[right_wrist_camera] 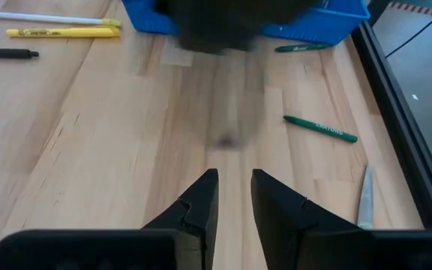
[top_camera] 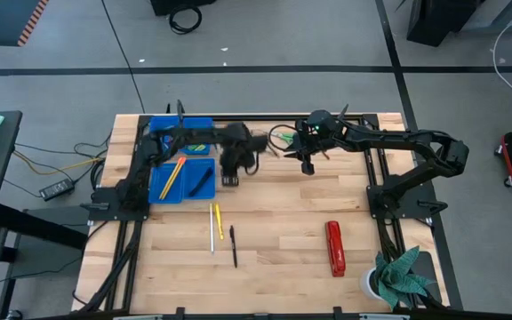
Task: Sort crayons/erasers/pens/pencils in bins
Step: Put the black pen into the bottom right blue bin
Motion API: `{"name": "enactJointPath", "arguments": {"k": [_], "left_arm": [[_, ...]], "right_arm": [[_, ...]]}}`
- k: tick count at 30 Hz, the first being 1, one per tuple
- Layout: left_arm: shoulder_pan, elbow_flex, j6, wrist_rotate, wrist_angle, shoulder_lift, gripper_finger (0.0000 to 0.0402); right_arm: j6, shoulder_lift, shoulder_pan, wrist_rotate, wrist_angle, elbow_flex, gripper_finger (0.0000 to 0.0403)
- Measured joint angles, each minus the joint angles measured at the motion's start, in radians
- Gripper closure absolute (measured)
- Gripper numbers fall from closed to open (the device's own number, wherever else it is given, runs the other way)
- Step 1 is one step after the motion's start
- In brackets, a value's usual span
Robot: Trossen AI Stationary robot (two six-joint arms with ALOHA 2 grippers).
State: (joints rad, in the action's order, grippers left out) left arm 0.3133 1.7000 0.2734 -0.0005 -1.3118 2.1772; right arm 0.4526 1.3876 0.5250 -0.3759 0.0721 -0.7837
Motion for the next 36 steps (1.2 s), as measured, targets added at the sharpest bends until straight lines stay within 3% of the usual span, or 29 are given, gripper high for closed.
{"name": "enactJointPath", "arguments": {"k": [7,15,19,23,36], "left_arm": [[-0.208,-0.022,0.061,-0.052,-0.03,-0.017,0.0313],[-0.354,-0.184,0.027,-0.087,-0.013,-0.049,0.0335],[-0.422,-0.239,0.013,-0.163,0.01,-0.084,0.0345],[-0.477,-0.226,-0.011,-0.213,0.027,-0.11,0.0352],[-0.618,-0.188,-0.035,-0.189,0.089,-0.117,0.0354]], "right_arm": [[0.0,0.0,0.0,-0.001,0.012,0.0,0.0315],[-0.012,0.0,-0.029,-0.011,0.016,0.0,0.0315],[-0.008,0.0,-0.048,-0.011,0.015,0.0,0.0315],[-0.008,0.0,-0.057,-0.011,0.012,0.0,0.0315],[-0.042,0.0,-0.057,-0.011,0.041,0.0,0.0315]]}}
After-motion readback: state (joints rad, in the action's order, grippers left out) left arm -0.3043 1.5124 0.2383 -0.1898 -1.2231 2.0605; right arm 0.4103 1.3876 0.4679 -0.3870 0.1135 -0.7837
